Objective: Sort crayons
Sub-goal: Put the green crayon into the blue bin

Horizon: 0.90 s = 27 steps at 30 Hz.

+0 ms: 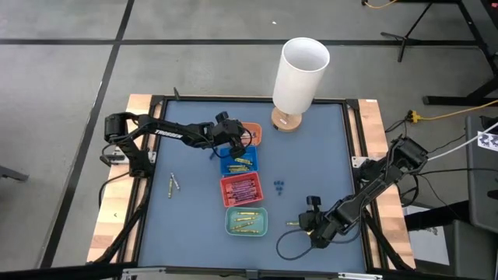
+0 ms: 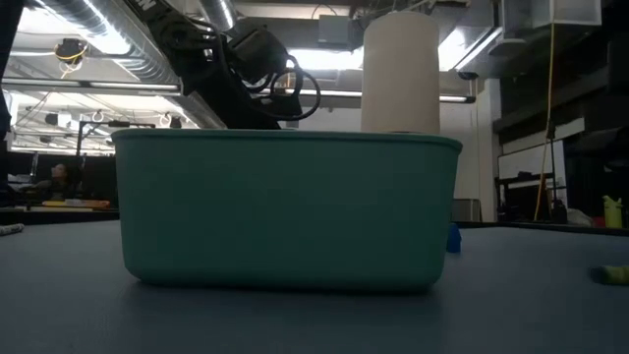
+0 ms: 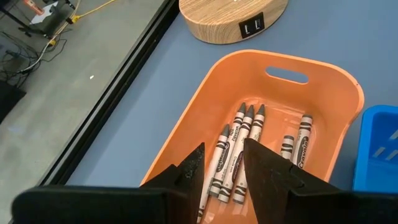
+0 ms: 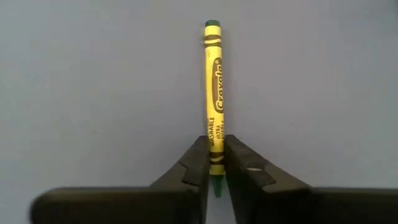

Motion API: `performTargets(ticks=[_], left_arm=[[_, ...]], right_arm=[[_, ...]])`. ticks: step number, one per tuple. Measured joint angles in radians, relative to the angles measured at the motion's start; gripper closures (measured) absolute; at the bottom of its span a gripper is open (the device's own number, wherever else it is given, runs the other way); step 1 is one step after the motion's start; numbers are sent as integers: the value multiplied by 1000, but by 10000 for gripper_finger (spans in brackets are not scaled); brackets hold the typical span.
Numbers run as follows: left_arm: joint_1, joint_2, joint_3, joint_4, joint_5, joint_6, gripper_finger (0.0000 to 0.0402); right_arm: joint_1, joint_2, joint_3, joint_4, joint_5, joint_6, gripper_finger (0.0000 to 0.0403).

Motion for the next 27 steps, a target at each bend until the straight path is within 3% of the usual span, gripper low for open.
performTargets(ticks=[6, 13, 19, 27], left_arm=[[0, 0, 0, 0, -1, 35, 306], [-19, -2, 0, 35, -2, 61, 306], [-67, -32, 1, 93, -3, 61, 306], [-145, -119, 2, 91, -11, 62, 306]], right_arm=[[0, 1, -3, 18, 1, -11, 394], [1, 2, -2, -6, 17, -71, 378], [0, 3, -1, -13, 28, -220, 389], [-2, 8, 39, -68, 113, -292, 389]])
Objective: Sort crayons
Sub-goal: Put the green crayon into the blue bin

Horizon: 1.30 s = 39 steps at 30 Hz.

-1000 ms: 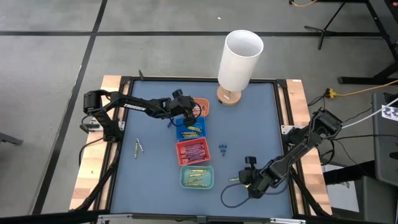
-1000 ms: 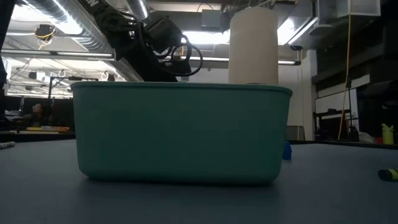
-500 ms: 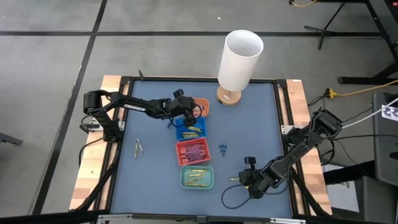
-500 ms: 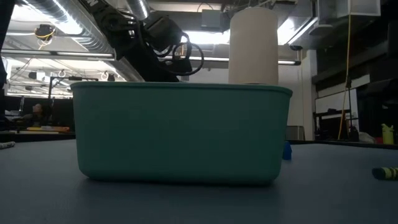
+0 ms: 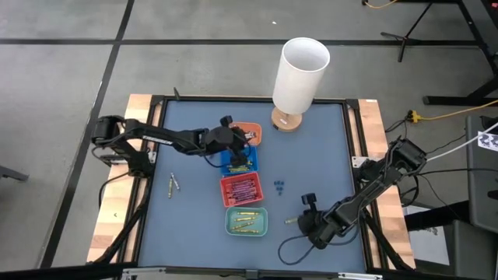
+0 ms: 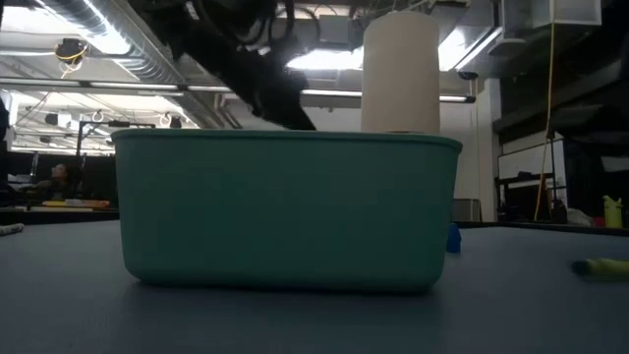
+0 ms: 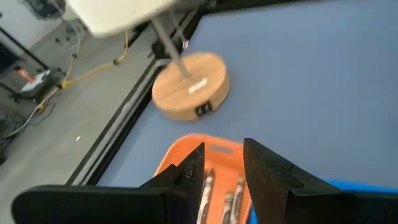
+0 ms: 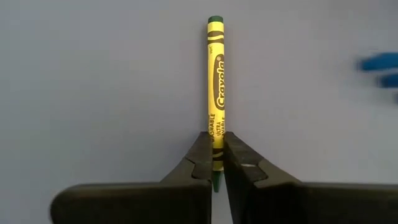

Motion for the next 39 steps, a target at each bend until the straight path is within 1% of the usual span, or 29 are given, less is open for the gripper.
performTargets(ticks=[6, 9, 11, 15, 22, 25, 28, 32, 36, 39], left_arm=[[-74, -79, 0, -19, -1, -11, 306], [-119, -120, 0, -28, -2, -55, 306], [-150, -149, 0, -67, -1, -98, 306], [-206, -209, 0, -192, -4, -224, 306], [-302, -295, 0, -521, -4, -507, 306], [-345, -313, 0, -669, 0, -656, 306], [-384, -318, 0, -809, 29, -816, 306], [-432, -318, 0, -976, 91, -1014, 306], [-475, -318, 0, -1102, 165, -1198, 306], [-506, -318, -1, -1168, 226, -1298, 306]], right_arm=[[-2, 0, 68, -159, 75, -5, 390], [-16, 0, 110, -226, 98, -15, 389], [-35, -2, 140, -272, 100, -43, 387], [-89, -2, 190, -320, 128, -143, 386], [-226, -3, 301, -382, 186, -364, 385], [-293, -3, 354, -377, 190, -475, 385], [-364, -4, 395, -344, 190, -583, 384], [-463, -4, 415, -240, 178, -695, 384], [-564, -4, 415, -135, 111, -768, 384], [-635, -4, 415, -81, 2, -804, 384]])
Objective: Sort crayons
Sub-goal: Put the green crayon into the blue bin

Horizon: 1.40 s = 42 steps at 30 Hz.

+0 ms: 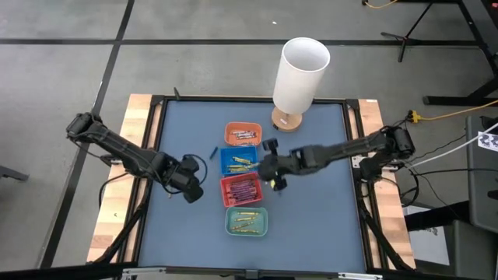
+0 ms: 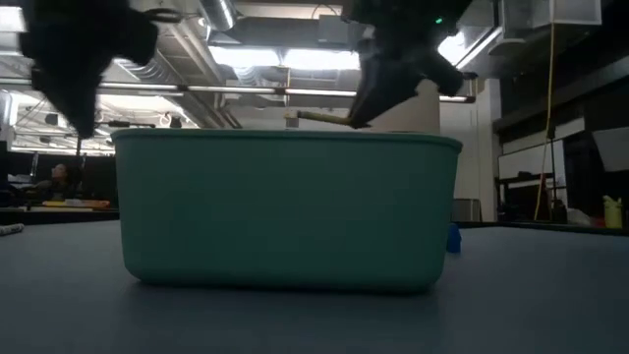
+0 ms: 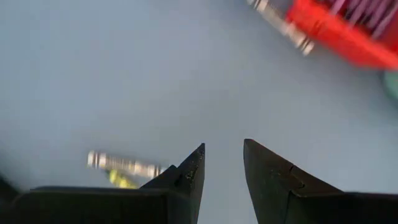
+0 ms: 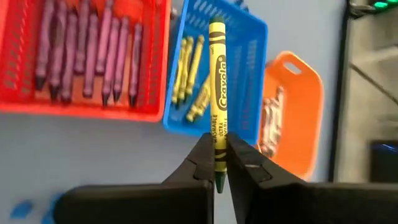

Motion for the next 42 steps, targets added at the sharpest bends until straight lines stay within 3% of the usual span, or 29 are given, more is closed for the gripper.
performTargets(ticks=[7, 11, 17, 27, 39, 42], left_arm=[[-79, 0, -1, -60, 93, -157, 306], [-122, 0, -1, -58, 95, -183, 306], [-185, 11, -2, -81, 127, -359, 306], [-251, 17, -115, -89, 118, -653, 306], [-250, 17, -297, 27, 120, -715, 306], [-250, 17, -332, 88, 119, -723, 306]], right_arm=[[-136, 14, 0, 150, -297, -15, 384], [-183, 57, 1, 250, -385, -13, 384], [-211, 136, 0, 381, -396, -13, 384], [-209, 204, -1, 391, -370, -12, 384], [-209, 211, 0, 395, -369, -12, 383], [-209, 211, 0, 392, -369, -12, 366]])
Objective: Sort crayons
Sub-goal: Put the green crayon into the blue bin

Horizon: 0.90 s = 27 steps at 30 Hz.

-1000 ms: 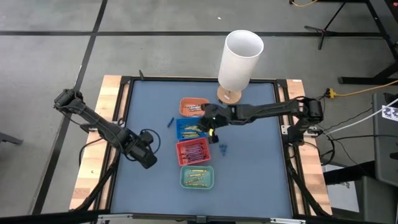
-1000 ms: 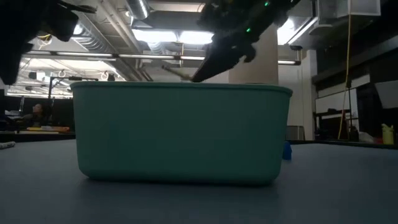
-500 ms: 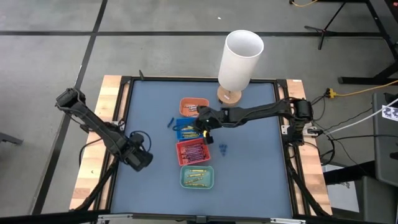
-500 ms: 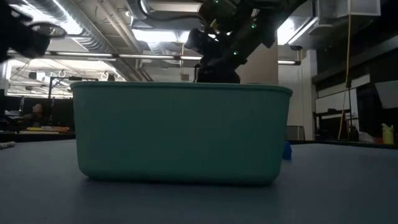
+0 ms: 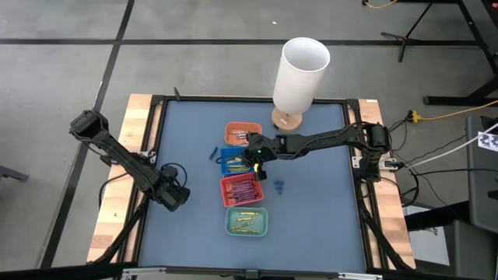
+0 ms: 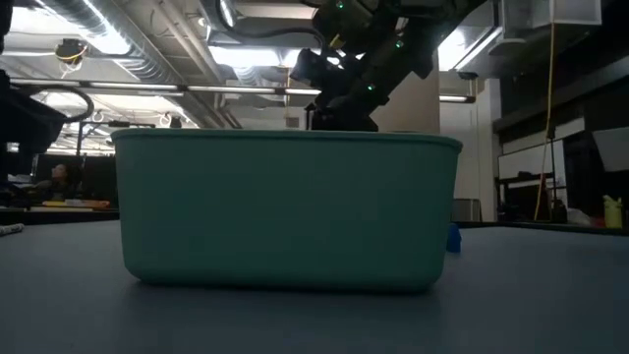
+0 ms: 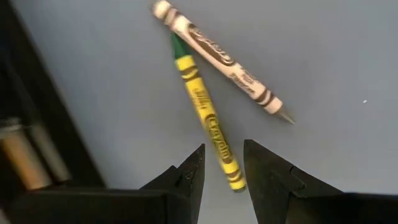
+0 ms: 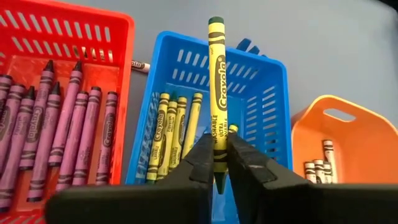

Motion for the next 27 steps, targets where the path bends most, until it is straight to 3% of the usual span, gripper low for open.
performTargets(ticks=[6, 10, 21, 27], left_arm=[[0, -3, -43, 59, -4, -13, 306], [0, -3, -45, 60, -4, -26, 310], [0, -2, -45, 65, 12, -25, 390], [0, -2, -46, 65, 12, -23, 394]], right_arm=[[0, 0, 0, 2, 0, 0, 299], [0, 0, 0, 2, 0, 0, 275], [1, -88, 0, -139, 1, 27, 278], [1, -221, 1, -259, 1, 59, 278]])
